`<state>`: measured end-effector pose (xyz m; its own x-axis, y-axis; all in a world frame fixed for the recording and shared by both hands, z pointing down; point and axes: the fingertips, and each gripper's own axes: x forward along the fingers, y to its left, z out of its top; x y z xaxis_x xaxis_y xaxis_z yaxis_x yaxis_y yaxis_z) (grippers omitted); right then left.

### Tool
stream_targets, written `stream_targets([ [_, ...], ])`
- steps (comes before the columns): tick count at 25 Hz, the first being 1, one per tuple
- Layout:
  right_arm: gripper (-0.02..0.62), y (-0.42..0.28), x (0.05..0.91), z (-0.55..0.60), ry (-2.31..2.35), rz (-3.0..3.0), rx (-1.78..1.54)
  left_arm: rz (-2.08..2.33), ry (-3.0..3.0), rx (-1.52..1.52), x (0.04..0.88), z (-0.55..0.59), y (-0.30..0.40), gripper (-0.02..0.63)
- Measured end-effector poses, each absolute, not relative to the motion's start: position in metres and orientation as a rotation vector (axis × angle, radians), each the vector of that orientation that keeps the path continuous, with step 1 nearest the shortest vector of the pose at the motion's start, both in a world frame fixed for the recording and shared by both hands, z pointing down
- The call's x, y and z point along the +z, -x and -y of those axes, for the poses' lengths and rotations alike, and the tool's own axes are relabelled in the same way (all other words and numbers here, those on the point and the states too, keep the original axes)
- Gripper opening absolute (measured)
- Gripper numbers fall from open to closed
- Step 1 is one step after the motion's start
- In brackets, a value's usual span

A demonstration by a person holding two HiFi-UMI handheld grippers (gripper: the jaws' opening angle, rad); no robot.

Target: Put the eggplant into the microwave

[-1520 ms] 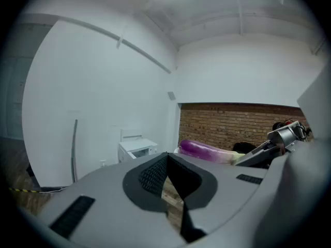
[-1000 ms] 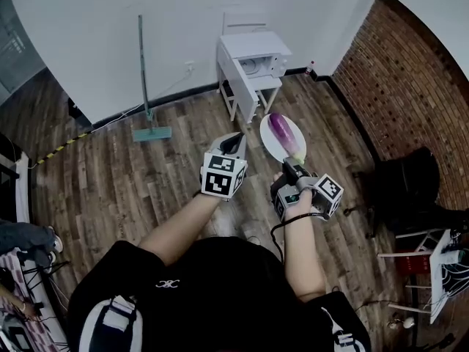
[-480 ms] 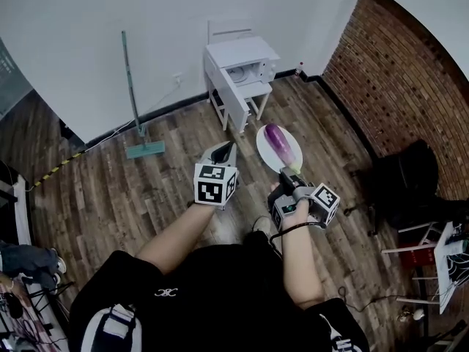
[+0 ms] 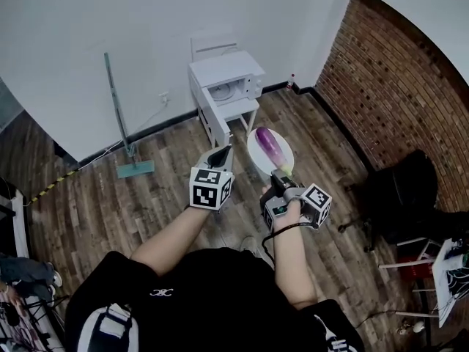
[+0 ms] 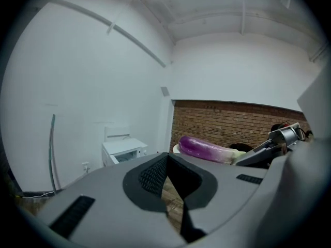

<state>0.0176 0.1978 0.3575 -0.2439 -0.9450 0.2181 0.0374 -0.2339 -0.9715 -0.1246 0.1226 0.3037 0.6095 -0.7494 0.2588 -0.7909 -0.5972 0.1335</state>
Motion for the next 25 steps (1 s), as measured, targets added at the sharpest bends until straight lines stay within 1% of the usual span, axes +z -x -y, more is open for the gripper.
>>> stream_targets([
  [6, 0.031, -0.081, 0.347, -0.155, 1.196, -1.220, -1.654, 1.305, -2.570, 0.243, 0.285, -0.078, 0.060, 0.000],
  [17, 0.031, -0.131, 0.369, -0.119, 1.204, -1.303, -1.696, 1.395, -2.494, 0.263, 0.324, -0.051, 0.022, 0.000],
  [25, 0.031, -0.155, 0.380, -0.081, 1.176, -1.297, -1.766, 1.444, -2.435, 0.260, 0.333, -0.010, -0.002, 0.000],
])
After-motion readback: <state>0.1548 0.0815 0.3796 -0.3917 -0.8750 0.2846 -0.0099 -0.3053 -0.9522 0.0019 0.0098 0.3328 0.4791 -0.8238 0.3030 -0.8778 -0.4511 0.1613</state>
